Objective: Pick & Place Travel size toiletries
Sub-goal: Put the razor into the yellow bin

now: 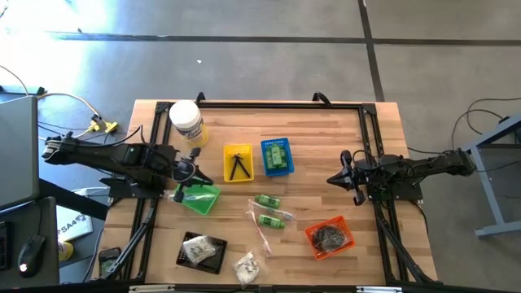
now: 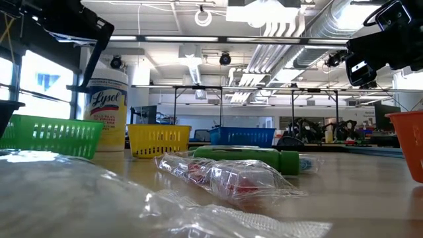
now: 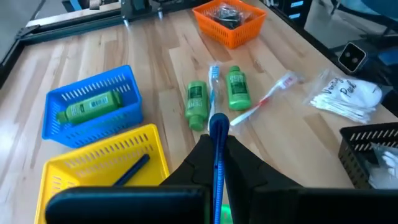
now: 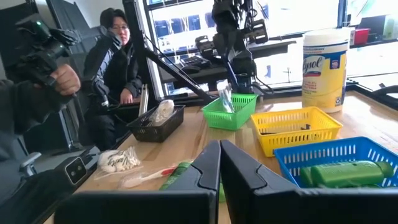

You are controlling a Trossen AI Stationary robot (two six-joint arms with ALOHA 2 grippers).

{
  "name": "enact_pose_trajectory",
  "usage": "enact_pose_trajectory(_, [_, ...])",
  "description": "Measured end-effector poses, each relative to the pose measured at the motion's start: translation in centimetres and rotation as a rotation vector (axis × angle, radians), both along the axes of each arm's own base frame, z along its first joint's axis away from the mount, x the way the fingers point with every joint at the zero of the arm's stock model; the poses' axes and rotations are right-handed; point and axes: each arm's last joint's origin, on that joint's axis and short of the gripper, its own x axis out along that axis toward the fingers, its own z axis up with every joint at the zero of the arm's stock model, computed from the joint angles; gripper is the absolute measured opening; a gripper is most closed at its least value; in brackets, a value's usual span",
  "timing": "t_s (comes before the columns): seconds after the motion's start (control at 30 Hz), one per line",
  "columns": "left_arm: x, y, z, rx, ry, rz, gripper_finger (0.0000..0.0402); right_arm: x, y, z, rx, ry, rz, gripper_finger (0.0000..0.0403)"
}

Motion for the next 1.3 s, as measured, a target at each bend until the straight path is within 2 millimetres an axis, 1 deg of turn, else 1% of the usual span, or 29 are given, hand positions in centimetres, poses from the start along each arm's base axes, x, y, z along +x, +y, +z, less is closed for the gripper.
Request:
enact_pose_trajectory(0.1, [-0.6, 0.1, -0.3, -0.004, -0.006, 0.01, 0.0008, 0.0, 0.0, 0.0, 0.004, 0.0, 0.0, 0.0004])
enact_pose_trajectory(0.23, [-0.8, 0.1, 0.0, -0.002, -0.03, 0.022, 0.0008, 0.0, 0.0, 0.0, 0.004, 0.0, 0.0, 0.0004])
enact_pose_trajectory(0.3, [-0.7, 0.3, 0.1, 0.015, -0.034, 0.064, 0.0008, 0.0, 0.0, 0.0, 0.004, 0.0, 0.0, 0.0004])
enact_pose_trajectory(0.37, [-0.5, 0.4, 1.0, 0.038, -0.048, 0.126, 0.0008, 0.0, 0.0, 0.0, 0.004, -0.002, 0.0, 0.0004])
enact_pose_trajectory(0.47, [0.4, 0.5, 3.6, 0.082, -0.074, 0.171, 0.0008, 0.0, 0.0, 0.2, 0.006, -0.016, 0.0, 0.0004])
enact_pose_trajectory(0.57, [1.8, 0.5, 6.6, 0.173, -0.079, 0.162, 0.0008, 0.0, 0.0, 0.3, 0.008, -0.025, 0.0, 0.0004])
enact_pose_trajectory(0.67, [3.8, 0.5, 9.1, 0.31, -0.027, 0.184, 0.0008, 0.0, 0.0, 0.2, 0.008, -0.025, 0.0, 0.0004])
enact_pose_trajectory(0.73, [5.5, 0.5, 10.1, 0.437, 0.037, 0.202, 0.0008, 0.0, 0.0, 0.2, 0.006, -0.025, 0.0, 0.0004])
enact_pose_trajectory(0.8, [7.3, 0.5, 10.5, 0.558, 0.128, 0.193, 0.0008, 0.0, 0.0, 0.3, 0.006, -0.025, 0.0, 0.0004])
enact_pose_trajectory(0.9, [10.1, 0.5, 10.4, 0.699, 0.234, 0.119, 0.0011, 0.0, 0.0, 0.3, 0.005, -0.026, 0.0, 0.0004])
enact_pose_trajectory(1.0, [12.6, 1.0, 9.5, 0.799, 0.314, 0.05, 0.0013, 0.0, 0.0, 0.2, 0.004, -0.025, 0.0, 0.0004])
enact_pose_trajectory(1.1, [14.4, 2.4, 7.7, 0.849, 0.403, 0.017, 0.0014, 0.0, 0.0, 0.2, 0.003, -0.022, 0.0, 0.0004])
enact_pose_trajectory(1.3, [16.4, 5.2, 3.6, 0.849, 0.616, -0.091, 0.0015, 0.0, 0.0, 0.2, 0.003, -0.022, 0.0, 0.0004])
